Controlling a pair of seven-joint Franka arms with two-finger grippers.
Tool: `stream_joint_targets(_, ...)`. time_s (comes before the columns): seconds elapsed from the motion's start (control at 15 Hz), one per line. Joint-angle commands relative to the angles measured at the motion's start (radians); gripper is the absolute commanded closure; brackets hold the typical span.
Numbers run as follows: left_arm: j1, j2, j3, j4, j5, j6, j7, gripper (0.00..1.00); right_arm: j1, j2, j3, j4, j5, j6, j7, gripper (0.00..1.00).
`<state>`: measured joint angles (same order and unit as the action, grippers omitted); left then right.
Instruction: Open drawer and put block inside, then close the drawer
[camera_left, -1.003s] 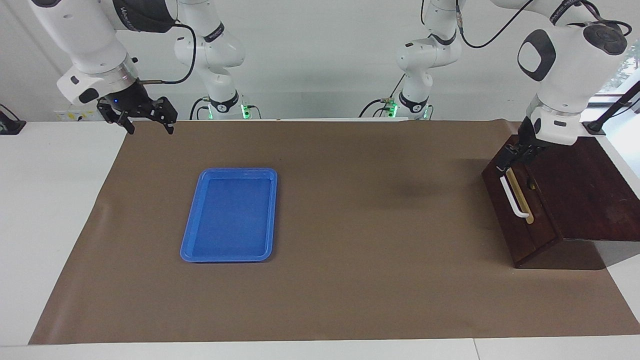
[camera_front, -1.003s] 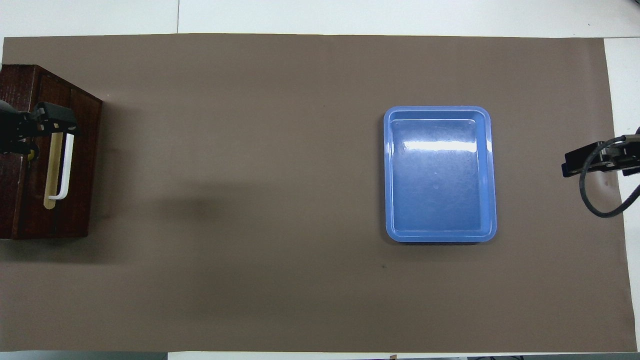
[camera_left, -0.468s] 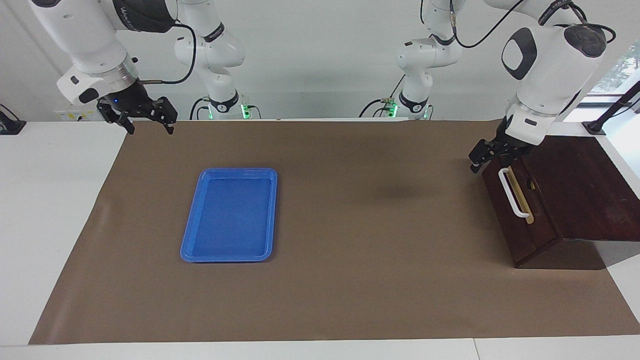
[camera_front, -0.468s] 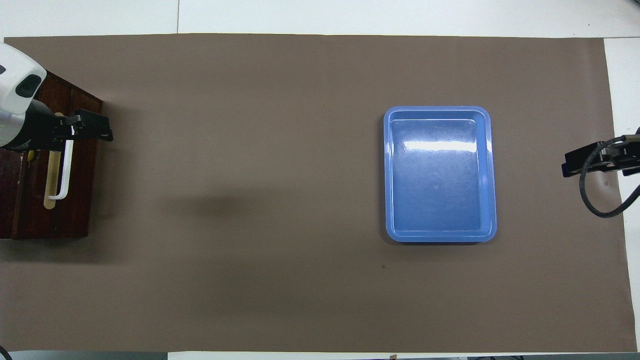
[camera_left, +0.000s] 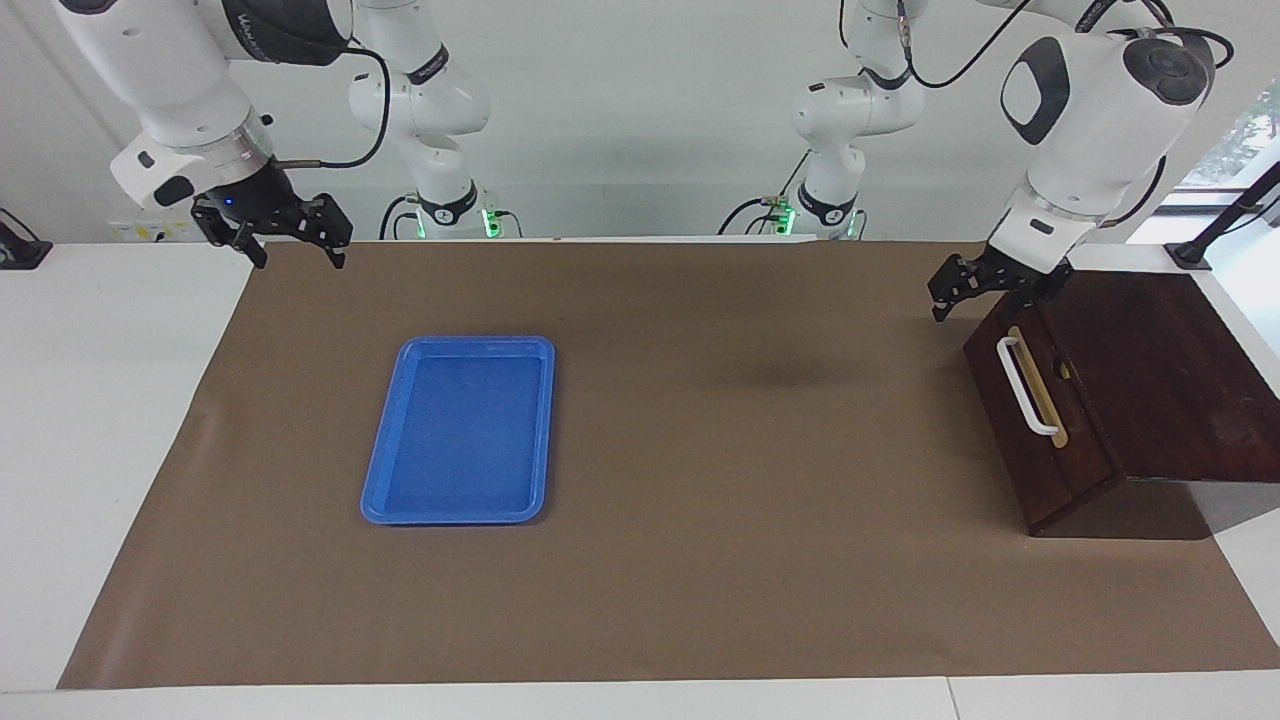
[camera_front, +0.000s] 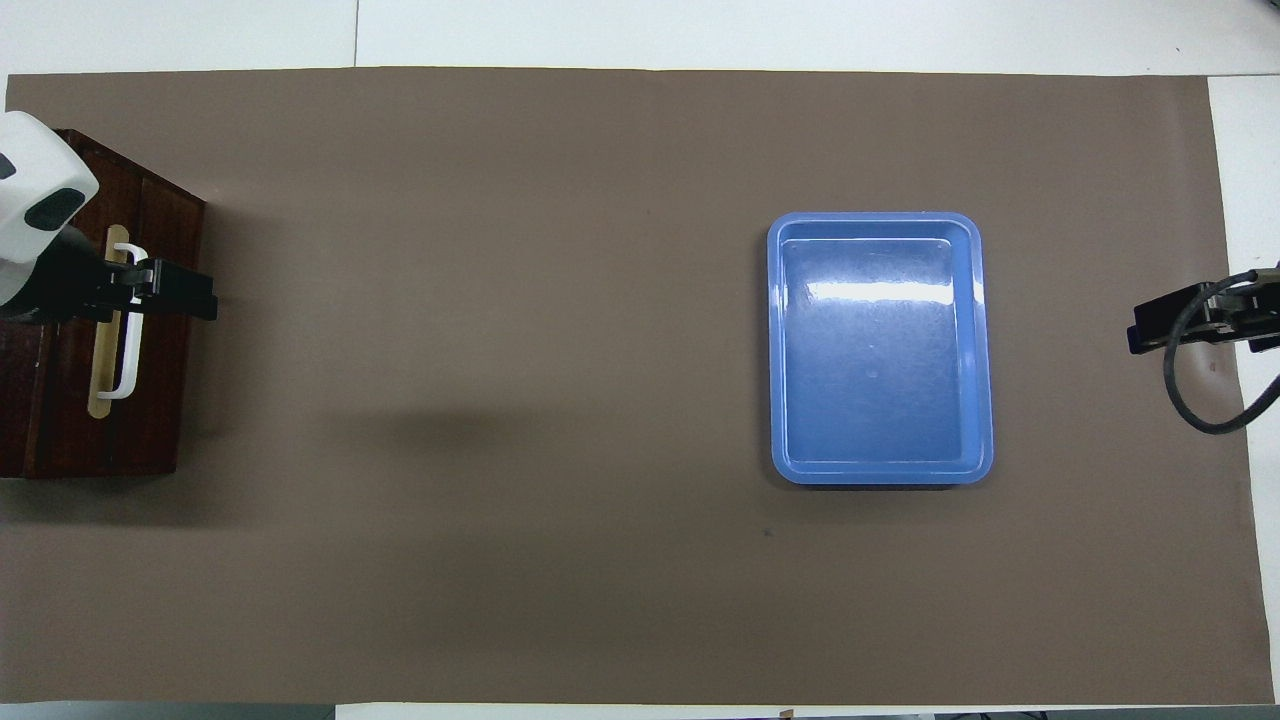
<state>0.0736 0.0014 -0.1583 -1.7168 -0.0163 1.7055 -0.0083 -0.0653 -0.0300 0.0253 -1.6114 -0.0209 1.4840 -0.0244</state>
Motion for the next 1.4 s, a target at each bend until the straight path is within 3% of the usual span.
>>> stream_joint_targets(0.0,-0.005,-0.012,0.006,0.051,0.018,-0.065,0.016,0.0,-0.018,-0.002,0.01,0.007,-0.001,-0.005,-0.022,0.0)
stream_joint_targets(0.27,0.006,-0.069,0.008,0.037,0.012,-0.11,-0.066,0.0,-0.016,-0.004,0.01,0.007,-0.001,-0.005,-0.022,0.0)
stream_joint_targets(1.34,-0.008,-0.07,0.005,0.045,0.01,-0.161,-0.093,0.0,-0.016,-0.002,0.01,0.007,0.001,-0.004,-0.022,0.0)
